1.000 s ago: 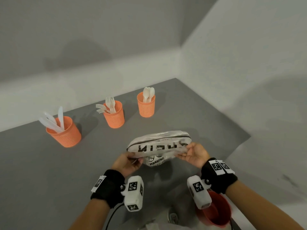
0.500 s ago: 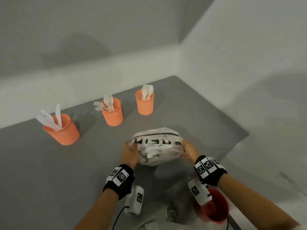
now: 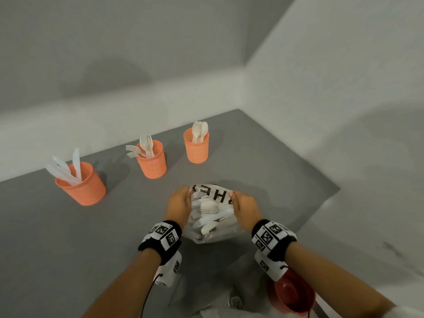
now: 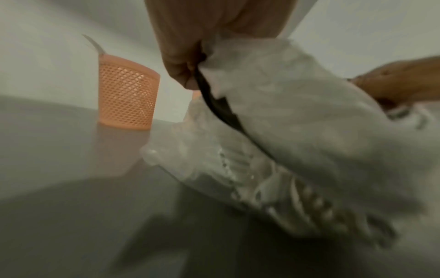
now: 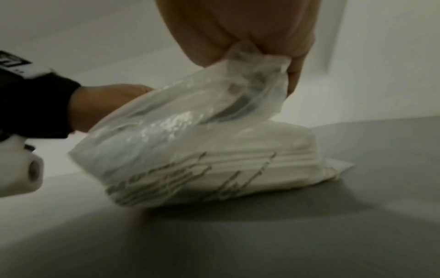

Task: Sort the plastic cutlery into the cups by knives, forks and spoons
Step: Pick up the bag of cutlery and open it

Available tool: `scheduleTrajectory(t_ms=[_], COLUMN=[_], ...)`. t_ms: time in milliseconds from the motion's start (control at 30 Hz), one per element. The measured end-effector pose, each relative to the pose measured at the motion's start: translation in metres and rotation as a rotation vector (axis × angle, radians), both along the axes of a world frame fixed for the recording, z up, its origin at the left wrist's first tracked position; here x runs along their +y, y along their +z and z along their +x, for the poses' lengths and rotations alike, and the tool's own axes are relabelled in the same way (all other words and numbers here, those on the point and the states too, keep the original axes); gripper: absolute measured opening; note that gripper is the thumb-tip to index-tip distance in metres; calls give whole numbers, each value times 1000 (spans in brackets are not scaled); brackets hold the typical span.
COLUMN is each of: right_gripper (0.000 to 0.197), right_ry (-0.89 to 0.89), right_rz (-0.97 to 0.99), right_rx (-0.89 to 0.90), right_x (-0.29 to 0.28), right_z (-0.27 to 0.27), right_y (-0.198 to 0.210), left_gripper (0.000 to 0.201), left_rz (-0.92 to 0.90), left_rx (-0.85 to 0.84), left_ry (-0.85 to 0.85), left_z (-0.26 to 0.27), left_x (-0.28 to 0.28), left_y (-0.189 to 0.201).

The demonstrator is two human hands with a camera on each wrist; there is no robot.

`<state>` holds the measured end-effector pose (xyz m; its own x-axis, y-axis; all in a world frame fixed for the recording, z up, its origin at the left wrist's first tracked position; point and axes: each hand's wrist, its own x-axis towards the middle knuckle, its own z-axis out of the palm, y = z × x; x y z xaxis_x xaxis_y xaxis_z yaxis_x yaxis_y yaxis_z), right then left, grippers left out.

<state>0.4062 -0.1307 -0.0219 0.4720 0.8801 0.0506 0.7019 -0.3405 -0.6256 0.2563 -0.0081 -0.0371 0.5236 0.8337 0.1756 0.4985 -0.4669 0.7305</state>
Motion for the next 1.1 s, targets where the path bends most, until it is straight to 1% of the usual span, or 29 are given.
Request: scheduleTrajectory(t_ms=[33,67,100,167,200,233,267,333,367,433,467,533,567,600,633,667,700,733,767,800,833,867,900,933,967,1000,1033,1100], right_gripper=[41,47,50,50,46,40,39,45,49,57,58,52,48,43,38,31,25,22,23,27,33,40,47,51,53,51,47,38], right_ry=[5,-11,-38,-74,-84,-86,-98,-170,-197,-211,-190,-119,-80,-44,-4,74,197,357,535,713,856,947,985,984,960,934,915,898], right_rz=[-30,-53,-65,-70,-81,-105,-125,-144,-151,-186,-215,-245,-220,-171,-94,21,156,273,337,327,251,133,-17,-177,-311,-388,-446,-494], right_rx=[-5,27,109,382,517,621,689,781,832,892,846,632,508,359,193,12,-164,-308,-414,-475,-498,-492,-472,-475,-514,-576,-641,-734], right_x=[4,9,13,22,25,28,33,40,42,42,39,31,26,22,17,11,5,0,-5,-8,-9,-6,-3,1,5,8,10,9], right_z=[3,8,14,29,34,38,43,50,52,54,51,45,46,47,48,49,50,49,44,38,32,28,26,25,24,24,23,21], right_y=[5,8,12,18,24,29,30,29,26,16,15,16,15,15,17,19,23,25,30,33,32,29,25,21,18,16,13,12], left_gripper=[35,39,41,36,31,26,21,25,28,23,18,14,11,9,9,10,11,15,19,24,28,32,34,35,37,35,29,17], left_rz=[-54,-116,-193,-387,-474,-548,-606,-662,-658,-575,-514,-379,-302,-215,-111,12,138,238,291,329,373,447,509,576,630,694,728,789], left_rx=[1,3,-3,-48,-76,-95,-105,-118,-119,-60,7,146,162,132,59,-29,-88,-96,-51,46,182,311,421,472,521,556,616,674], left_ry=[12,27,41,70,91,114,134,176,194,224,235,225,194,160,126,68,-35,-181,-348,-498,-623,-718,-783,-829,-862,-891,-904,-923], left_z=[2,4,7,12,15,18,22,28,29,29,28,20,15,8,0,-9,-18,-28,-36,-43,-46,-47,-46,-44,-42,-41,-41,-42], left_x=[3,7,13,24,30,36,42,51,53,57,56,52,48,45,40,35,27,21,15,9,6,5,7,10,14,18,20,22], left_y=[3,5,7,13,18,22,25,28,29,22,19,11,11,12,17,23,32,38,42,43,41,39,37,33,33,30,32,28])
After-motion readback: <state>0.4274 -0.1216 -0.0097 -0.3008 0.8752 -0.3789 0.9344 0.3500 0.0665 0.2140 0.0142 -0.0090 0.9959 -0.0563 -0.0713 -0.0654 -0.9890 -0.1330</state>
